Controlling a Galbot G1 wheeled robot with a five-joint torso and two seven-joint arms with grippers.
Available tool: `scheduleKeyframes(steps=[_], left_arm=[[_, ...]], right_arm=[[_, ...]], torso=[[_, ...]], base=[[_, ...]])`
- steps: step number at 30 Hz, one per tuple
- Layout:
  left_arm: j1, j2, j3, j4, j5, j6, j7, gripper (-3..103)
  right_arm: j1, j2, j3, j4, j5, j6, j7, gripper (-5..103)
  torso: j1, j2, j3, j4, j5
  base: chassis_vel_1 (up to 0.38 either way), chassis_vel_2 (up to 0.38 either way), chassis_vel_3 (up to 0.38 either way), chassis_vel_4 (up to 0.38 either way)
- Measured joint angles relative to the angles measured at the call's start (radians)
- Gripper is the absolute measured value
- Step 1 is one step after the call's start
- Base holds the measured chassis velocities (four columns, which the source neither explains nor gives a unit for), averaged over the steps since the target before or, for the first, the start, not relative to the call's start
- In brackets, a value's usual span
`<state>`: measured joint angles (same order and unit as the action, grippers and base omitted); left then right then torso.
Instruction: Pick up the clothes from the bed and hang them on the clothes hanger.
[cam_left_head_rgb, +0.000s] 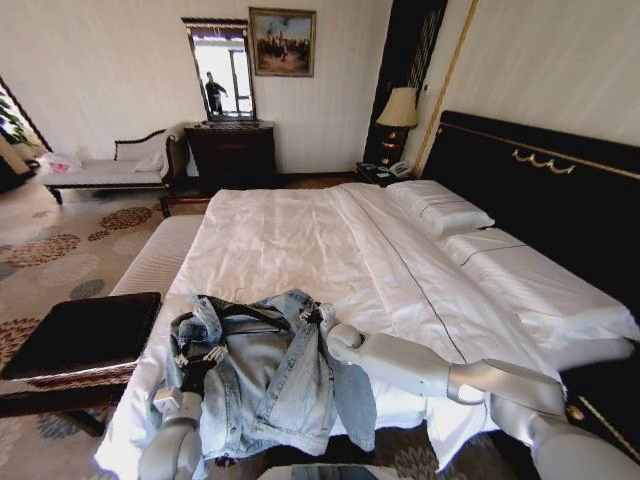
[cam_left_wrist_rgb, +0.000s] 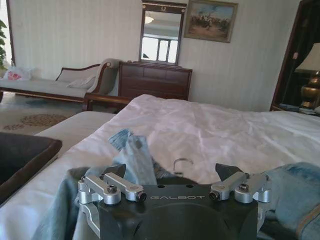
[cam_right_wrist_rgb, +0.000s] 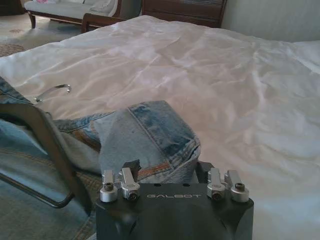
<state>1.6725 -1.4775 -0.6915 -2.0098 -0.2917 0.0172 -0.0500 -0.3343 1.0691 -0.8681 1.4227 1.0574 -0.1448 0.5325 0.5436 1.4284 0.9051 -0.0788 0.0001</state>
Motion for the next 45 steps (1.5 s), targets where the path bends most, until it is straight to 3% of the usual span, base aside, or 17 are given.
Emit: scheduleKeyframes(steps=[3,4,6,8,11,18,21,26,34,38,45], left_arm=[[0.008,-0.015,-0.034,0.039,-0.005,-0.030,-0.012,100],[0.008,-0.015,-0.034,0.039,-0.005,-0.030,-0.012,100],[0.022,-0.020,-0.065,0.069,-0.022,-0.061,-0.023,100],[0.028,-0.020,-0.072,0.076,-0.026,-0.070,-0.025,100],[0.041,-0.025,-0.099,0.102,-0.031,-0.102,-0.034,100],[0.026,-0.033,-0.167,0.127,-0.075,-0.106,-0.079,100],[0.020,-0.028,-0.212,0.150,-0.074,-0.093,-0.120,100],[0.020,-0.025,-0.228,0.158,-0.082,-0.088,-0.133,100],[0.013,-0.029,-0.233,0.148,-0.100,-0.081,-0.134,100],[-0.007,-0.028,-0.259,0.160,-0.138,-0.077,-0.136,100],[-0.045,-0.021,-0.304,0.194,-0.186,-0.059,-0.153,100]], right_arm=[[-0.007,-0.010,0.007,0.016,-0.013,0.014,-0.019,48],[-0.007,-0.010,0.007,0.016,-0.013,0.014,-0.019,48],[-0.011,-0.021,0.012,0.031,-0.019,0.019,-0.022,37],[-0.012,-0.025,0.013,0.034,-0.020,0.020,-0.022,37],[-0.018,-0.040,0.023,0.047,-0.029,0.024,-0.023,21],[-0.029,-0.070,0.034,0.115,-0.035,0.070,-0.055,2],[-0.063,-0.087,0.036,0.209,-0.037,0.205,-0.205,1],[-0.112,-0.064,0.012,0.265,-0.053,0.296,-0.298,1],[-0.124,0.025,-0.110,0.213,-0.090,0.316,-0.305,1],[-0.094,0.119,-0.198,0.144,-0.092,0.318,-0.288,1],[-0.027,0.216,-0.312,0.083,-0.068,0.317,-0.256,1]], torso=[[0.000,0.000,0.000,0.0000,-0.0003],[0.000,0.000,0.000,0.0000,-0.0003],[0.000,0.000,0.000,0.0000,-0.0002],[0.000,0.000,0.000,0.0000,-0.0002],[0.000,0.000,0.000,0.0000,-0.0002],[0.000,0.000,0.000,-0.0003,-0.0002],[0.000,0.000,0.000,-0.0001,-0.0002],[0.000,0.000,0.000,-0.0002,-0.0001],[0.000,0.000,0.000,-0.0002,-0.0003],[0.000,0.000,0.000,0.0000,-0.0004],[0.000,0.000,0.000,0.0000,-0.0004]], base=[[0.000,0.000,0.000,0.000],[0.000,0.000,0.000,0.000],[0.000,0.000,0.000,0.000],[0.000,0.000,0.000,0.000],[0.000,0.000,0.000,0.000],[0.000,0.000,0.000,0.000],[0.000,0.000,0.000,0.000],[0.000,0.000,0.000,0.000],[0.000,0.000,0.000,0.000],[0.000,0.000,0.000,0.000],[0.000,0.000,0.000,0.000]])
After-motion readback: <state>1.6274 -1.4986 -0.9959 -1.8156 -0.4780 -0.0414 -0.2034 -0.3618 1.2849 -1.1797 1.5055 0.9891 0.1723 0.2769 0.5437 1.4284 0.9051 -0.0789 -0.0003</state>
